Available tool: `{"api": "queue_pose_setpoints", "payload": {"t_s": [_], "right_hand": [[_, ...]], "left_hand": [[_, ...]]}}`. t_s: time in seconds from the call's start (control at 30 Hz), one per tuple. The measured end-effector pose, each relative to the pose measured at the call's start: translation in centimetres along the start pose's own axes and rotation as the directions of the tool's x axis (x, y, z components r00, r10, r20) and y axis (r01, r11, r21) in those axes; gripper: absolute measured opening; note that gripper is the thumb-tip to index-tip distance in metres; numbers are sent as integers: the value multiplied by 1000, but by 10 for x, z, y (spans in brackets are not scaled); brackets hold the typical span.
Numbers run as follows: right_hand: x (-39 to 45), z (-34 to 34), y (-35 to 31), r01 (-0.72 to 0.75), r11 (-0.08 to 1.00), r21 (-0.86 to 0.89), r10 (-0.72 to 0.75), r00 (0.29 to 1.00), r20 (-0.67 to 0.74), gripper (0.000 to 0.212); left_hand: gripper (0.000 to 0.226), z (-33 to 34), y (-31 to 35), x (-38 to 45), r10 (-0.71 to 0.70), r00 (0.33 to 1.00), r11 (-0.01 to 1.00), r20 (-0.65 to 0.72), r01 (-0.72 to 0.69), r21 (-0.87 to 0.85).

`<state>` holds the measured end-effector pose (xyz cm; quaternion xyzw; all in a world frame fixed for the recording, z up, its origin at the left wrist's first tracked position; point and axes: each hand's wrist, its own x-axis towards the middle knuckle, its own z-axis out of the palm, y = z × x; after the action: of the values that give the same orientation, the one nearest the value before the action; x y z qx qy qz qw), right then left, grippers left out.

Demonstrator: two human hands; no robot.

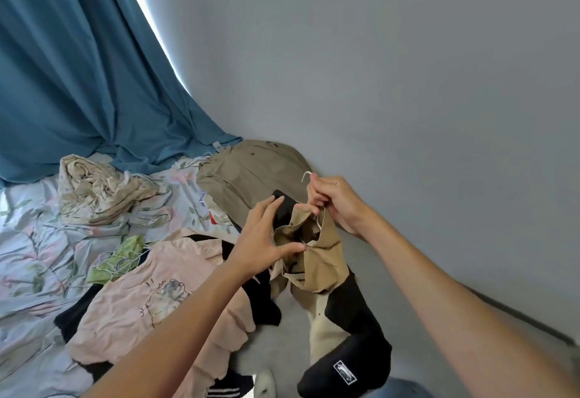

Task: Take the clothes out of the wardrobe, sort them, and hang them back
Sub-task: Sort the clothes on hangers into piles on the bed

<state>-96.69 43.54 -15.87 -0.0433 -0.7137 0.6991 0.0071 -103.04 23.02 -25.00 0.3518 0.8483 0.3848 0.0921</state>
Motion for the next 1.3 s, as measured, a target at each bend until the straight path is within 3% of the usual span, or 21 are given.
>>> {"api": "queue_pose_setpoints", "payload": {"t_s": [0.13, 0.4, 0.53, 0.6, 0.77, 0.93, 0.97, 1.07, 1.3], "right_hand": [[9, -30, -3, -42, 999, -7, 43, 998, 55, 56], [27, -99, -16, -68, 997, -28, 67, 997, -39, 55], [36, -134, -18, -47, 998, -39, 41, 990, -132, 58], [43, -157, -17, -29, 999, -44, 19, 980, -197, 58], [63, -219, 3, -68, 987, -146, 21, 952, -304, 58], [90, -293, 62, -205, 928, -311, 145, 968, -205, 37], [97, -309, 78, -226, 867, -443, 160, 970, -181, 33], [125, -350, 111, -175, 550, -817, 192, 978, -80, 33], [210, -376, 105, 41, 515, -856, 144, 981, 133, 24]], "left_hand": [[111, 16, 2, 44, 62, 994, 996, 88, -55, -74], [47, 41, -3, 134, 172, 969, 985, 175, -174, -5], [47, 61, 15, 163, 217, 928, 970, 304, -169, -176], [52, 74, 24, 179, 190, 953, 963, 236, -134, -234], [56, 102, 32, 231, 70, 987, 984, 144, -44, -172], [50, 123, 21, 277, -103, 994, 986, 40, 107, -130], [50, 127, 20, 284, -135, 991, 982, 22, 137, -132], [55, 136, 19, 299, -198, 980, 971, -10, 195, -139], [57, 135, 14, 321, -301, 946, 932, -120, 265, -248]]}}
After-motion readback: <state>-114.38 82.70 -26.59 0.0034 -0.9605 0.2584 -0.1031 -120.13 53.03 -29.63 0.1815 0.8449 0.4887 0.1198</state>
